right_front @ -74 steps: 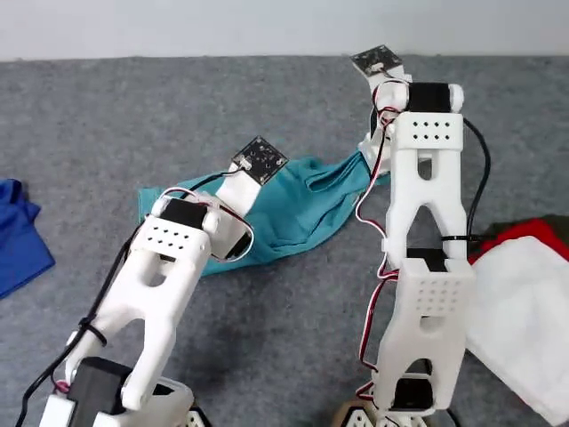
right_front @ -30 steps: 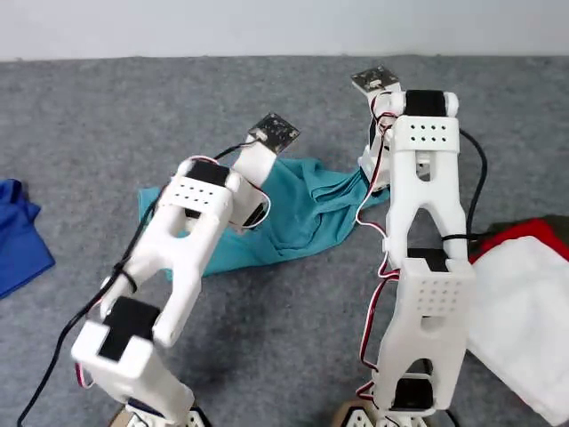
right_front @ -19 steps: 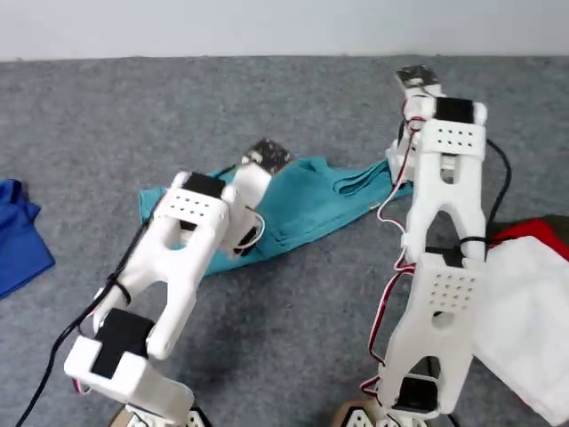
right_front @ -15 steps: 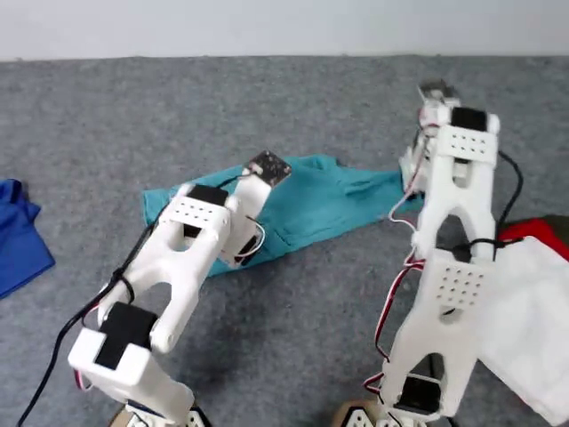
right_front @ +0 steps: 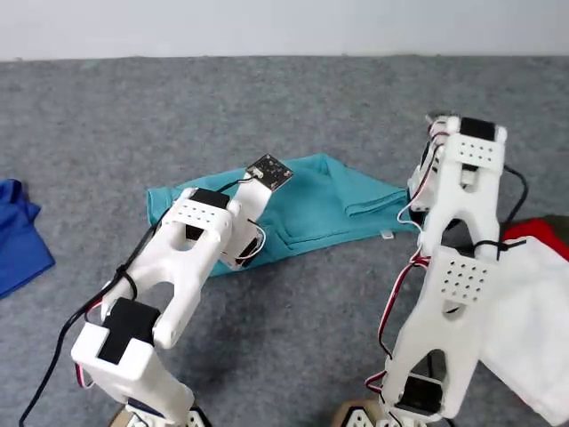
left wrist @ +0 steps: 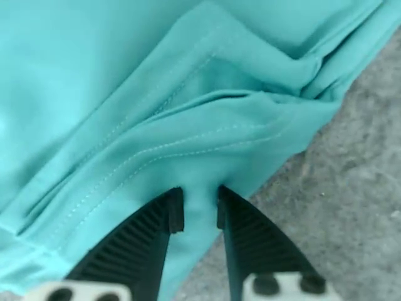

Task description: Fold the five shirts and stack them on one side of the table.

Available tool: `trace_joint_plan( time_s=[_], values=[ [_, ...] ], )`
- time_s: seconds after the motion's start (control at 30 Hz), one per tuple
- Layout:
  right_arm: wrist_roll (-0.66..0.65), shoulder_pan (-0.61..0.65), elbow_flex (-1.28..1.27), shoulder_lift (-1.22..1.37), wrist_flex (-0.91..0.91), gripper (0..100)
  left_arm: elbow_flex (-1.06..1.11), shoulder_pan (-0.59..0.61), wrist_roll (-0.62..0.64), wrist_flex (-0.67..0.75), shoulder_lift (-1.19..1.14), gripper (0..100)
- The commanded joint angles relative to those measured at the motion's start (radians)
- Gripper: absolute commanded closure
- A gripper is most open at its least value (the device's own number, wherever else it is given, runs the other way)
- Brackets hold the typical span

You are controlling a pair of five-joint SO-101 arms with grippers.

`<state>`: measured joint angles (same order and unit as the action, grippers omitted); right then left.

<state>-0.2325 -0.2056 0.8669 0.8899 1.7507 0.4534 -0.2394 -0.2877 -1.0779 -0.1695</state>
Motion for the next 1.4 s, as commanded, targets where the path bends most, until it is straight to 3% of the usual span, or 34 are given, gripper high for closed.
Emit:
trace_joint_plan(
  time_s=[0.0, 0.23, 0.43, 0.83, 1.1, 1.37],
  values=[
    [-0.011, 0.004, 0.060, -0.154, 0.048, 78.3, -0.004, 0.002, 0.003, 0.014, 0.003, 90],
    [-0.009, 0.231, -0.043, -0.309, 0.044, 78.3, -0.001, 0.002, 0.005, 0.032, 0.003, 90],
    [-0.014, 0.371, -0.068, -0.271, -0.013, 78.3, 0.007, 0.002, 0.005, 0.034, 0.003, 90],
    [-0.014, 0.389, -0.068, -0.117, -0.180, 78.3, 0.008, 0.002, 0.005, 0.034, 0.003, 90],
    [-0.014, 0.469, -0.040, -0.165, -0.110, 78.3, 0.008, 0.002, 0.005, 0.034, 0.003, 90],
    [-0.015, 0.472, -0.040, -0.101, -0.124, 81.8, 0.008, 0.002, 0.005, 0.034, 0.003, 90]
  ],
)
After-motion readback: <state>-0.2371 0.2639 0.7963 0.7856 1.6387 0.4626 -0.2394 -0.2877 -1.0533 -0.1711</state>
